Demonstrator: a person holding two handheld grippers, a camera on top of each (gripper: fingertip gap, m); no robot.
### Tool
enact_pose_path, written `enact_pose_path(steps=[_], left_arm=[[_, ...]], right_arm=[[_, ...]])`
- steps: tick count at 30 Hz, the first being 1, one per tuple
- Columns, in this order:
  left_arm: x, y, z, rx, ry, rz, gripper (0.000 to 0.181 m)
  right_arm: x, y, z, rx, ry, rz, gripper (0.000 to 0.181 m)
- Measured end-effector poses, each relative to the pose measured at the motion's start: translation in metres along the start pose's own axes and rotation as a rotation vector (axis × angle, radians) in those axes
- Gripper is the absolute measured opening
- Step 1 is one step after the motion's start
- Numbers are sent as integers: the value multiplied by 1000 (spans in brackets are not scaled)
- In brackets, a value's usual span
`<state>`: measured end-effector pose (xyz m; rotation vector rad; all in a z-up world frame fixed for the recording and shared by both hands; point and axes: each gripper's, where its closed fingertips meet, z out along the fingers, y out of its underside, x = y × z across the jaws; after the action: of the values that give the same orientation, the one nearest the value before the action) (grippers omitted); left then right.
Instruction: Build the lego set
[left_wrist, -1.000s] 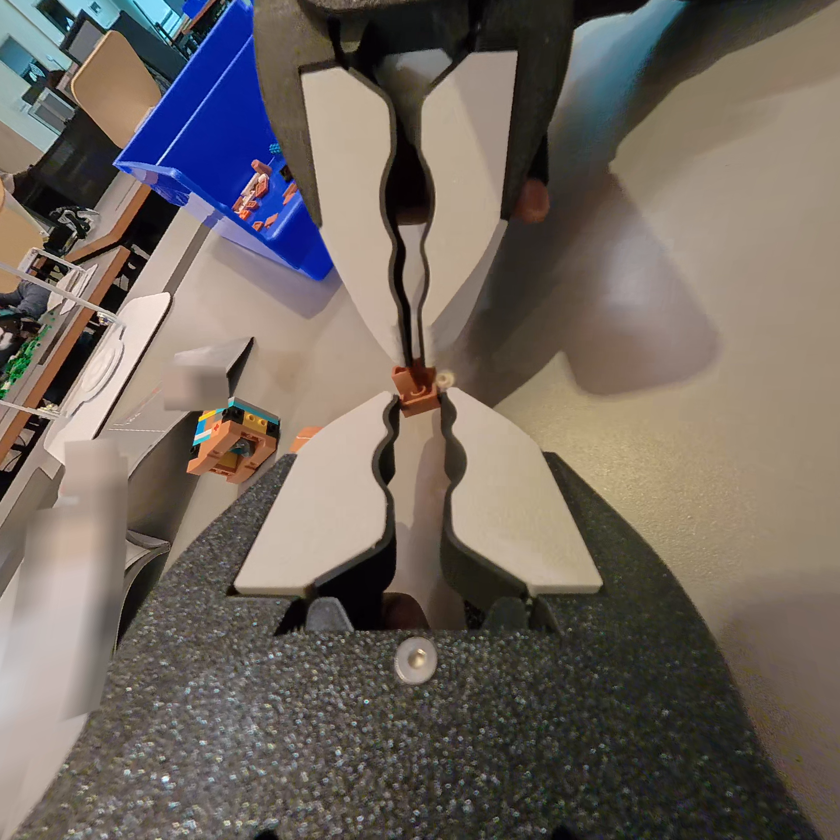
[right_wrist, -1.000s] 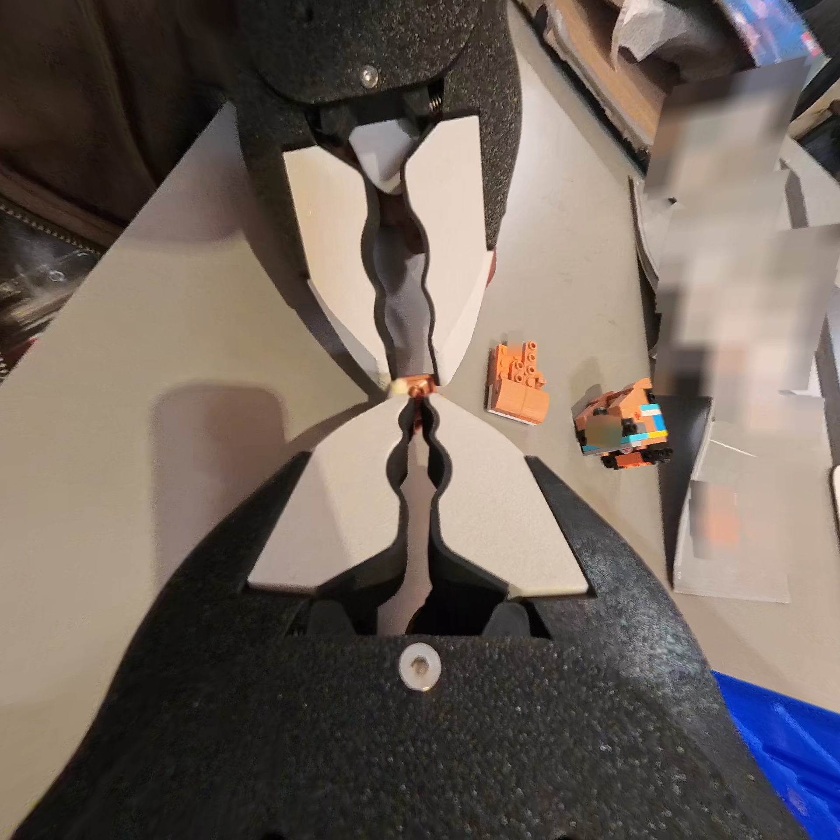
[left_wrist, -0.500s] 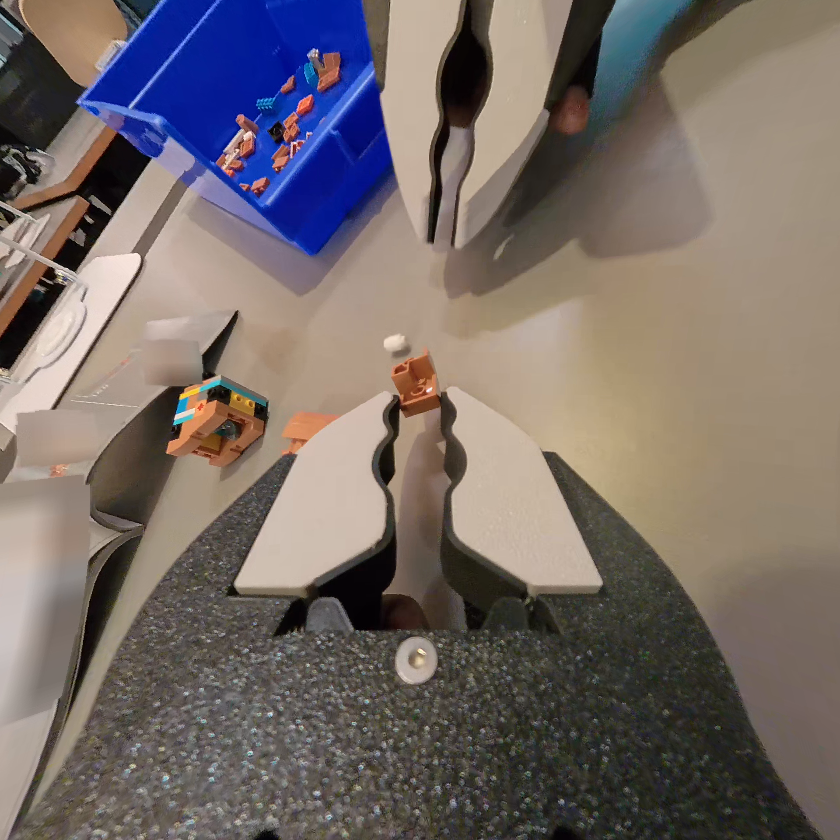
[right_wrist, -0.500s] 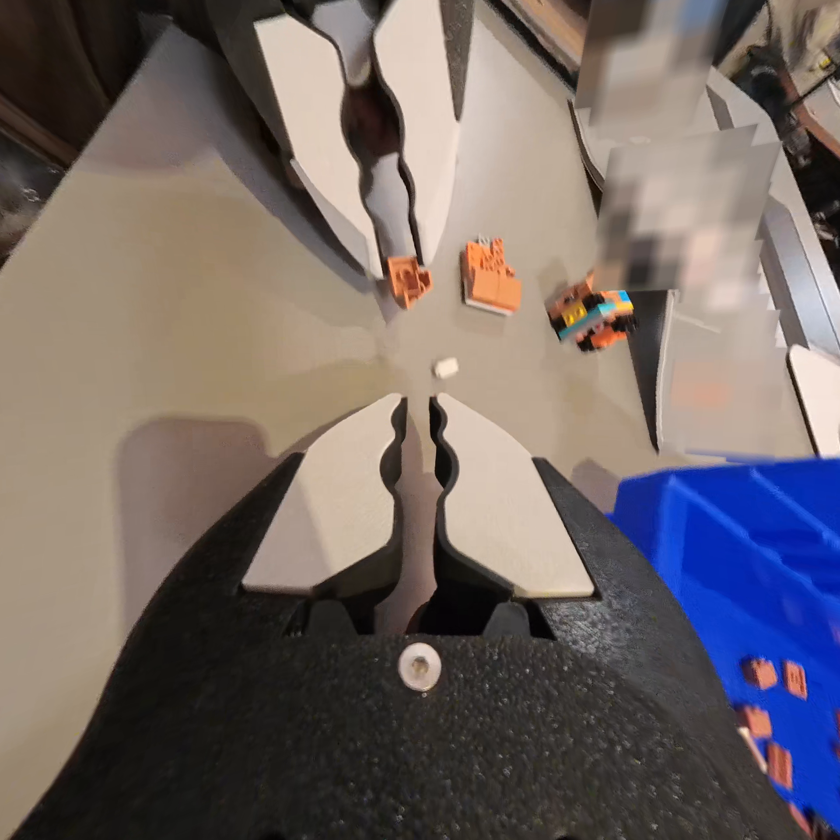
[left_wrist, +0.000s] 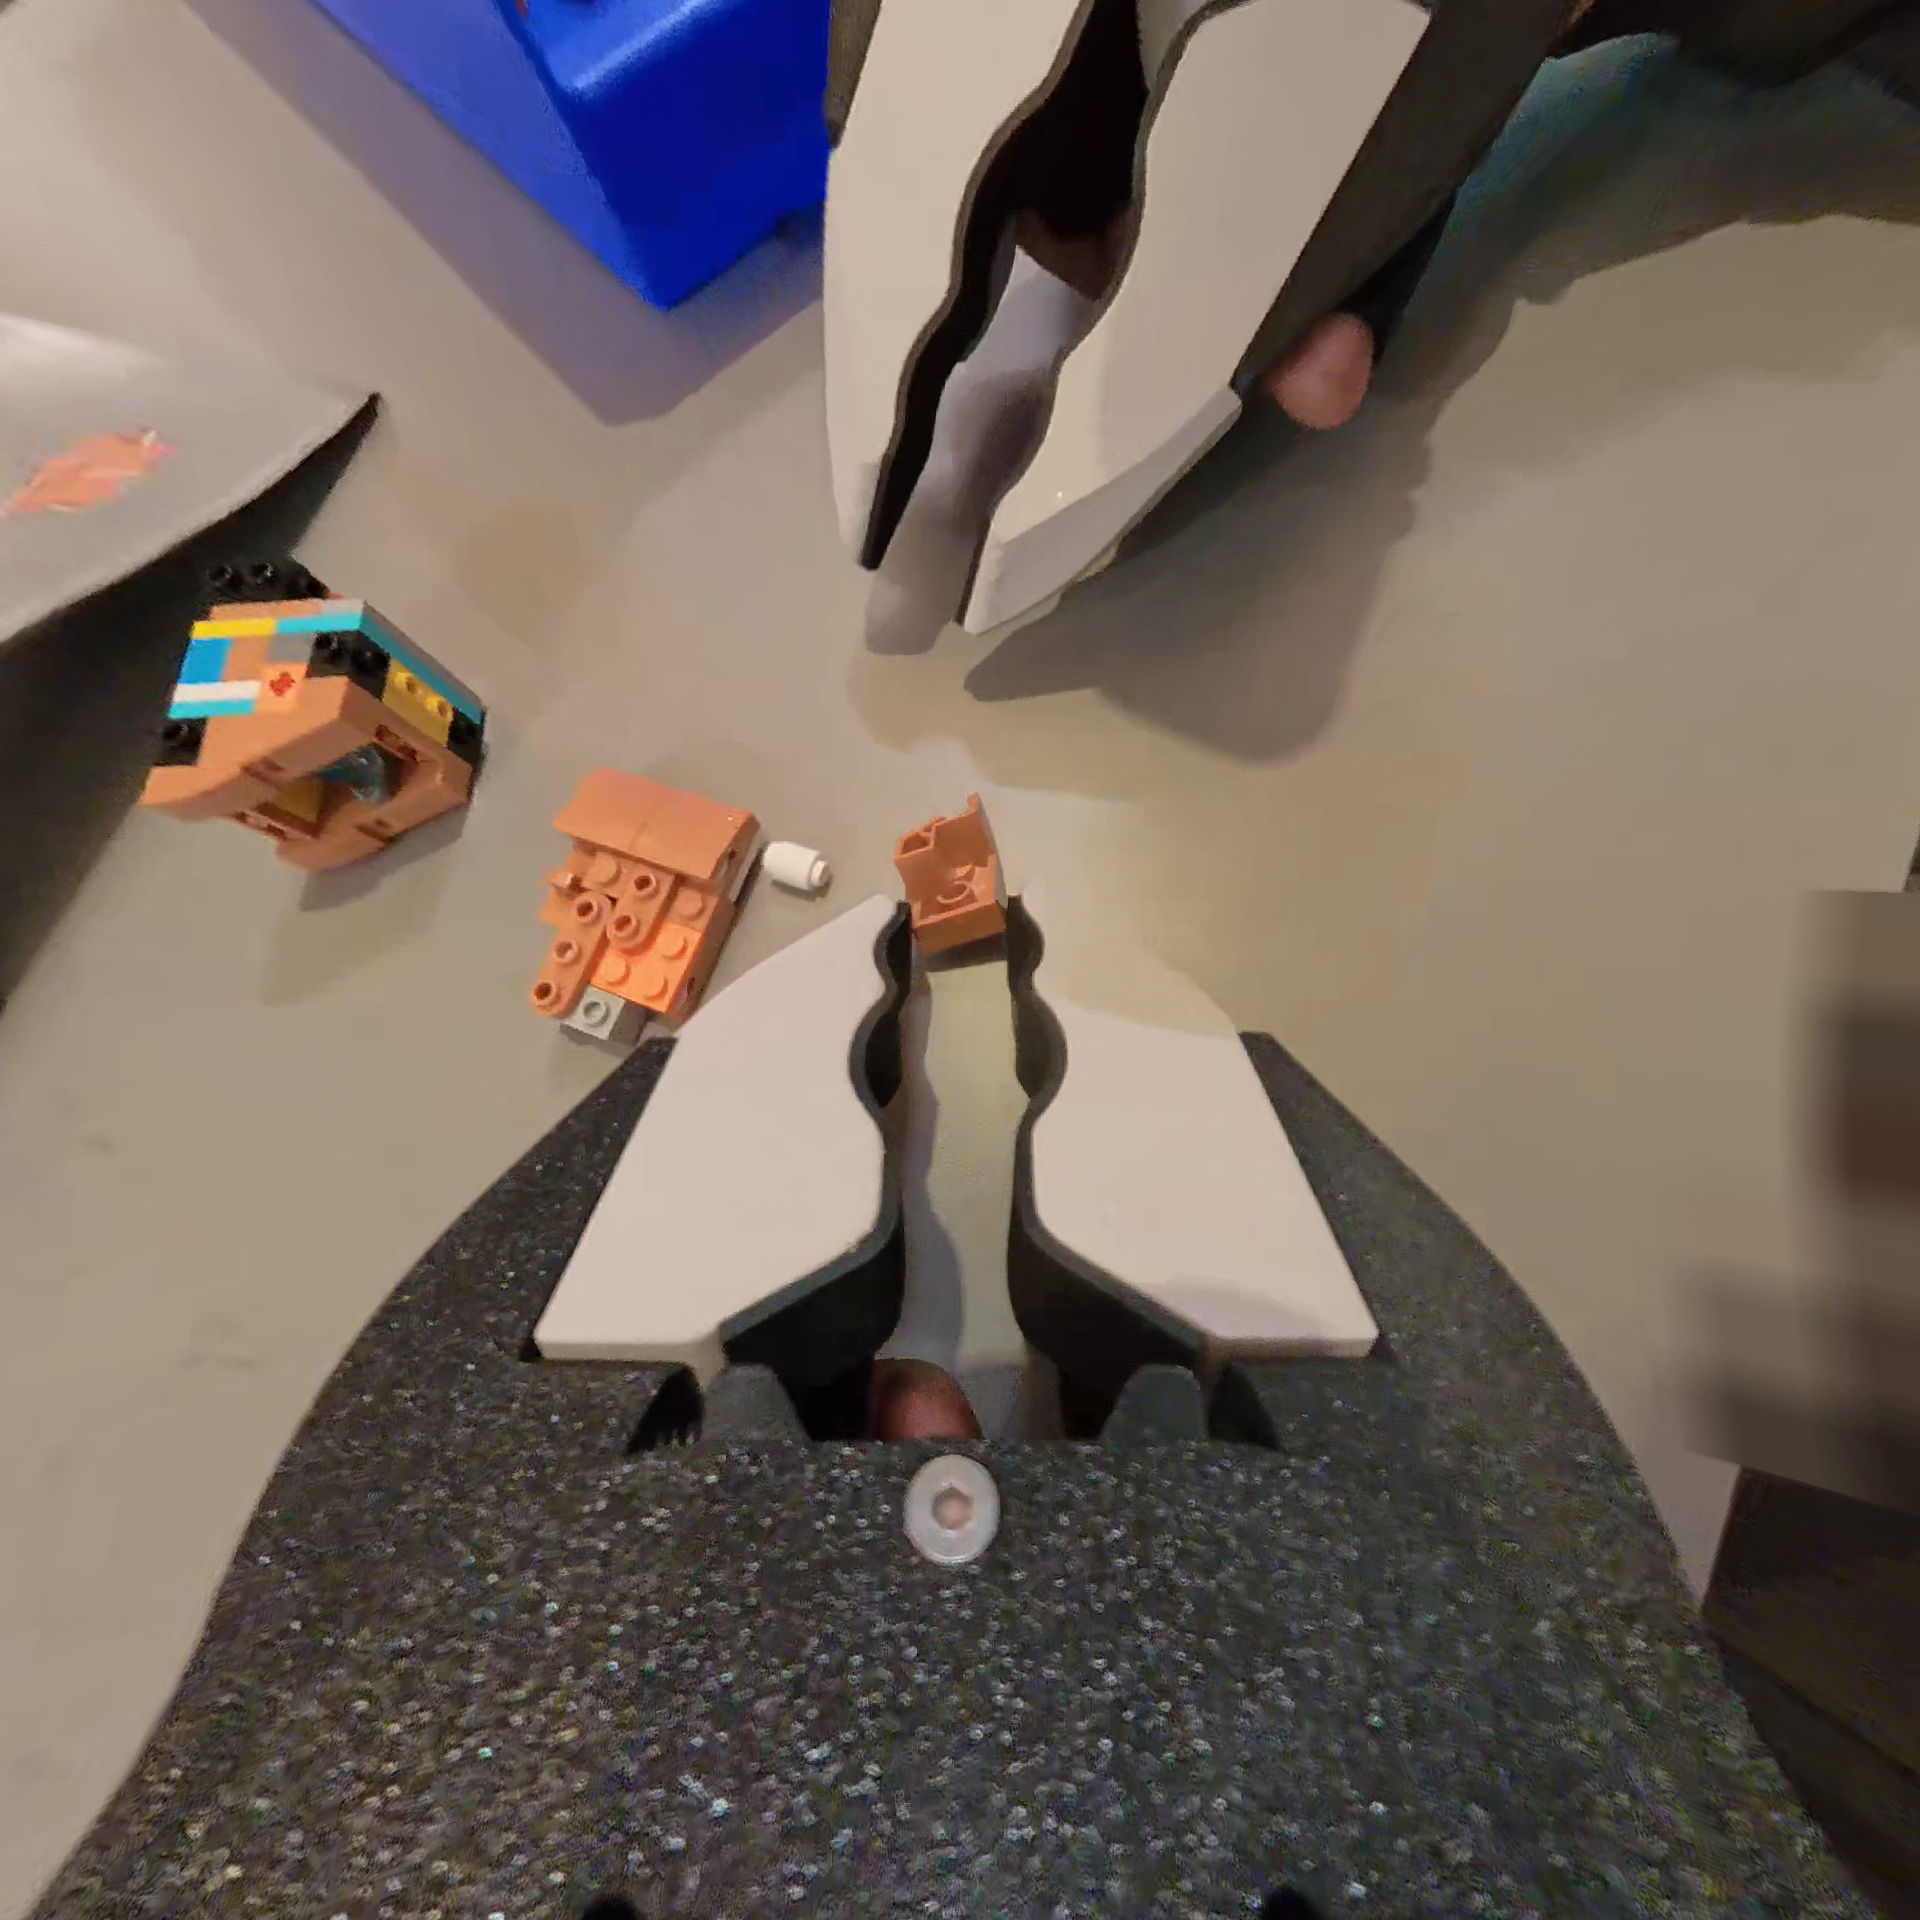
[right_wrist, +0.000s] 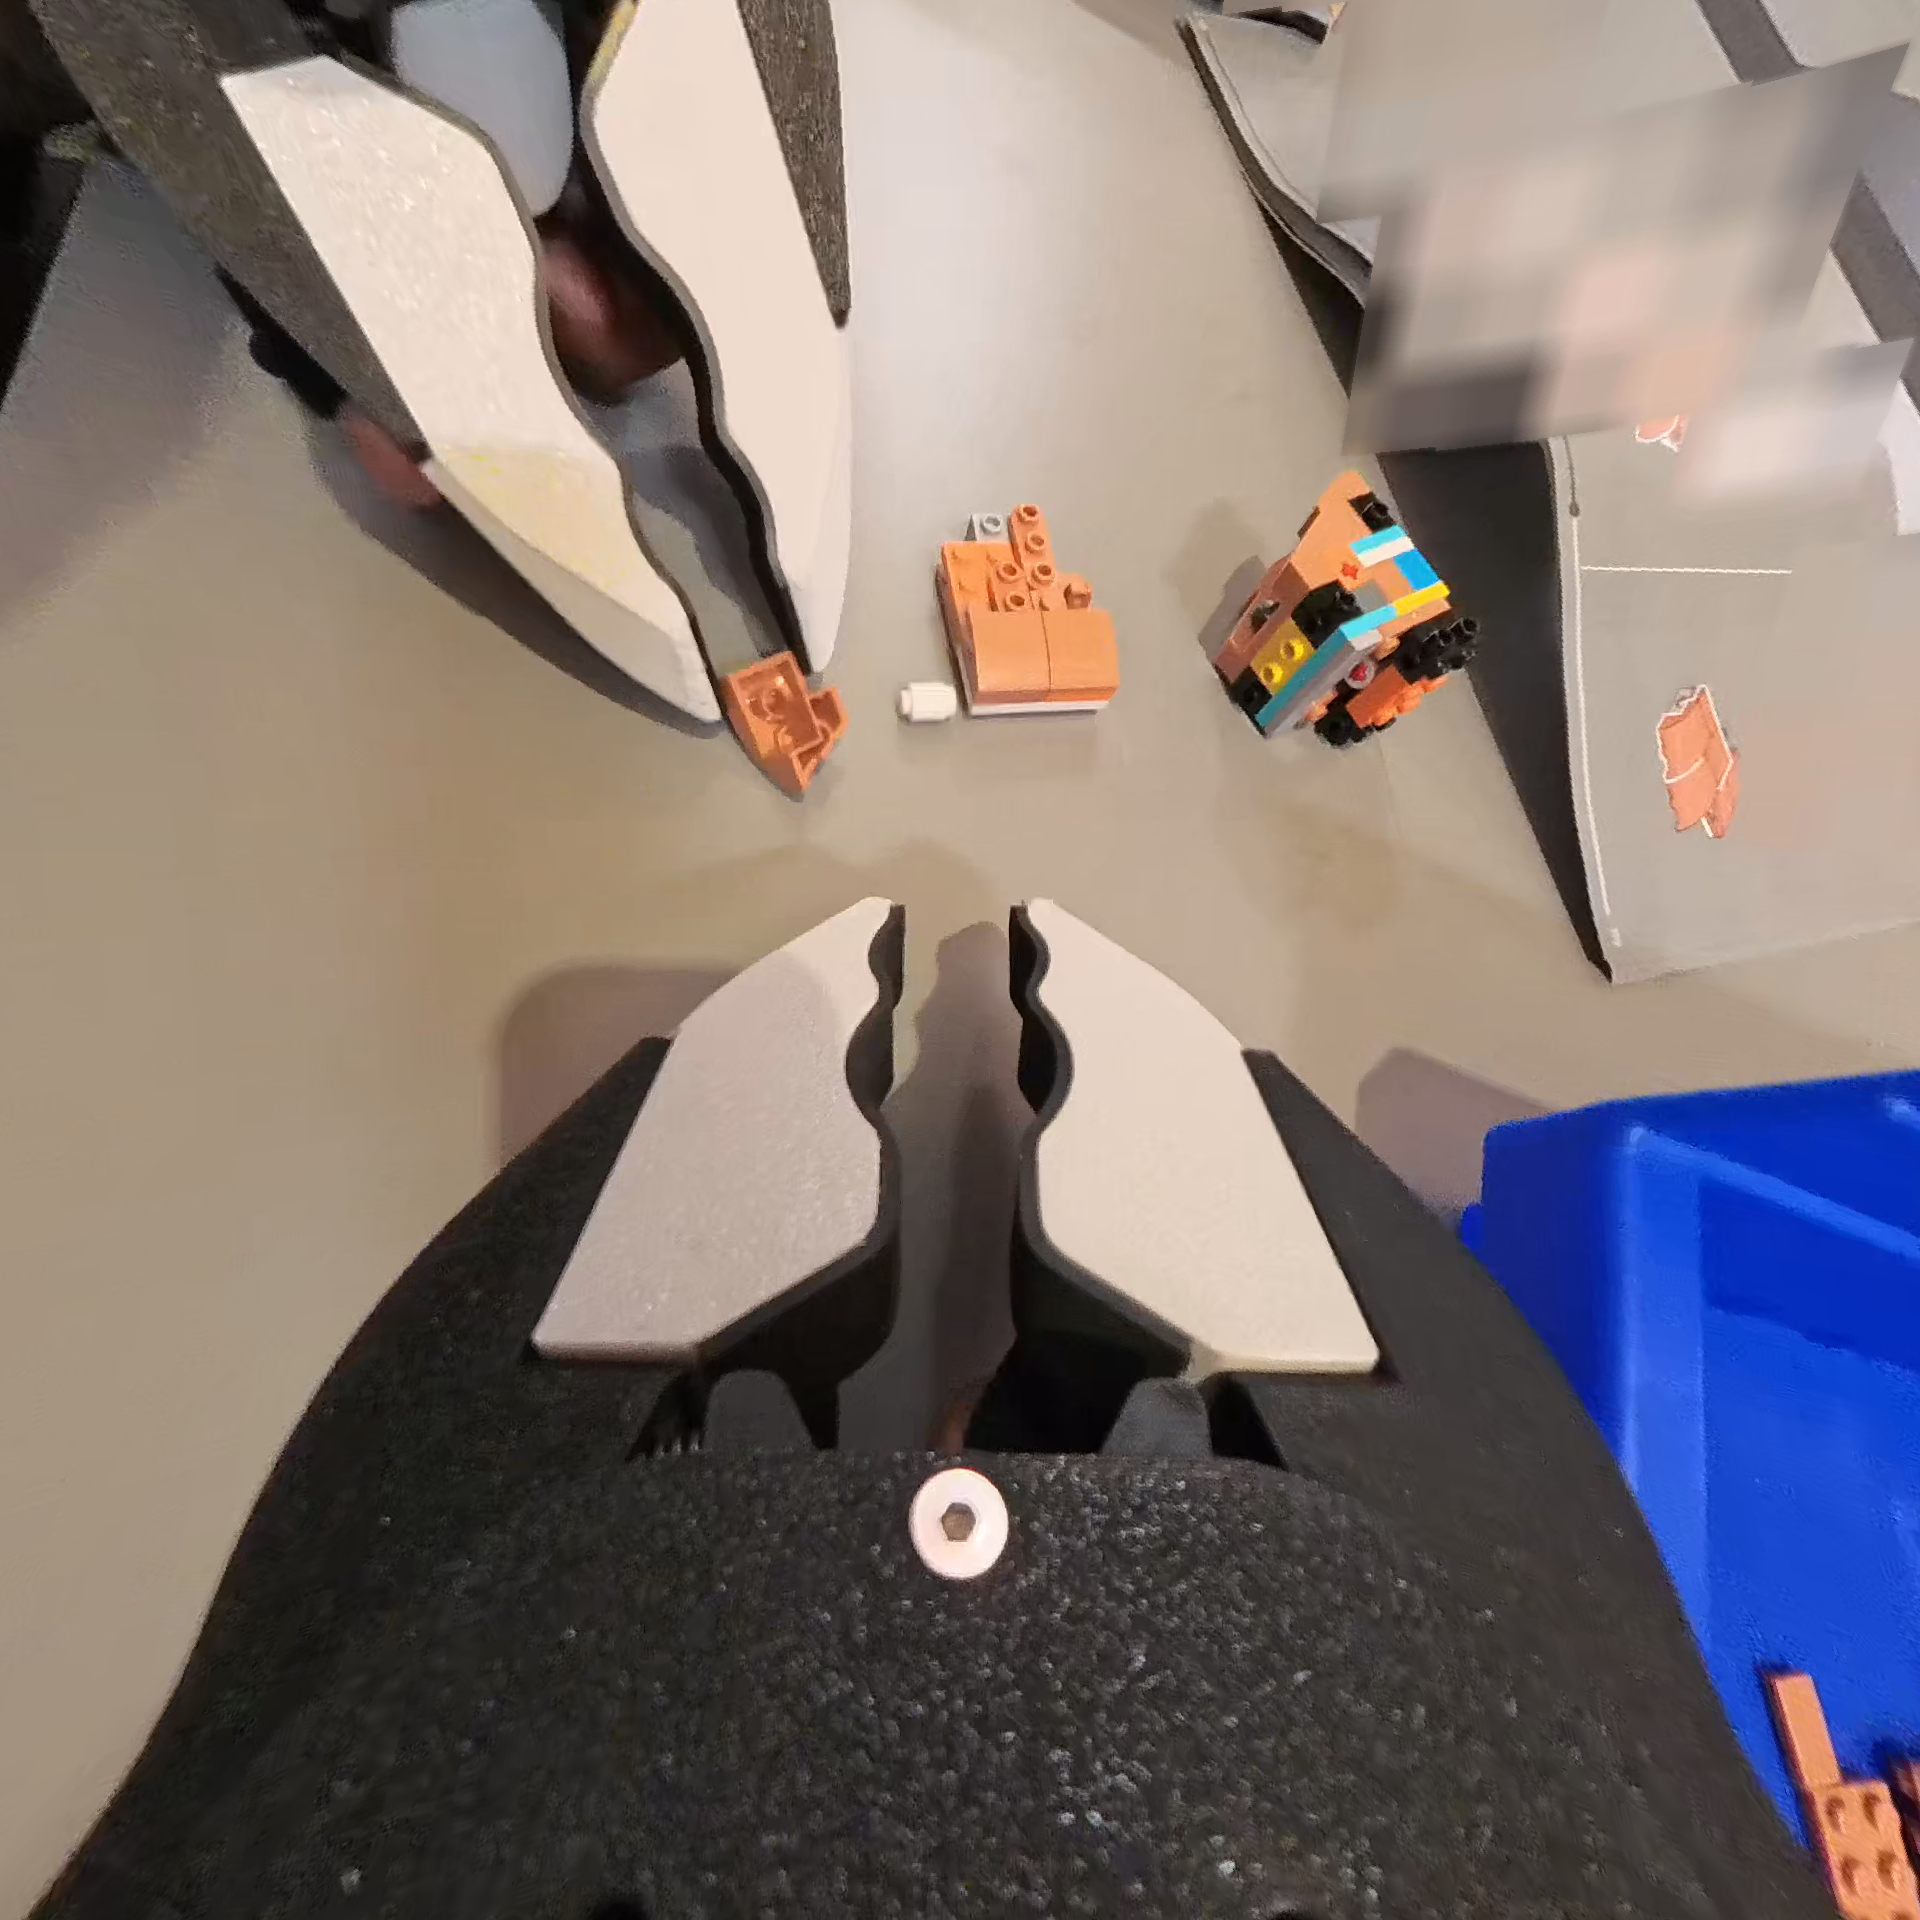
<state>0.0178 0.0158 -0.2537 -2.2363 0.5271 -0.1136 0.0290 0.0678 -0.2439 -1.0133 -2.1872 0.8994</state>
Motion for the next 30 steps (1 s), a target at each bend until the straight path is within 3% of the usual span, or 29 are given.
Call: enact_pose_path(steps=[12,20,30], left_arm=[[-7,-1,-16,39,19,-112,25],[-45,11,-35,-36,-259,-173,21],[-60,39,-28,-195,-384,-186,12]], right_arm=[[6,-1,8,-49,115,-34,17],[8,0,5,-42,166,-57,15],[5,0,2,-34,184,-97,13]])
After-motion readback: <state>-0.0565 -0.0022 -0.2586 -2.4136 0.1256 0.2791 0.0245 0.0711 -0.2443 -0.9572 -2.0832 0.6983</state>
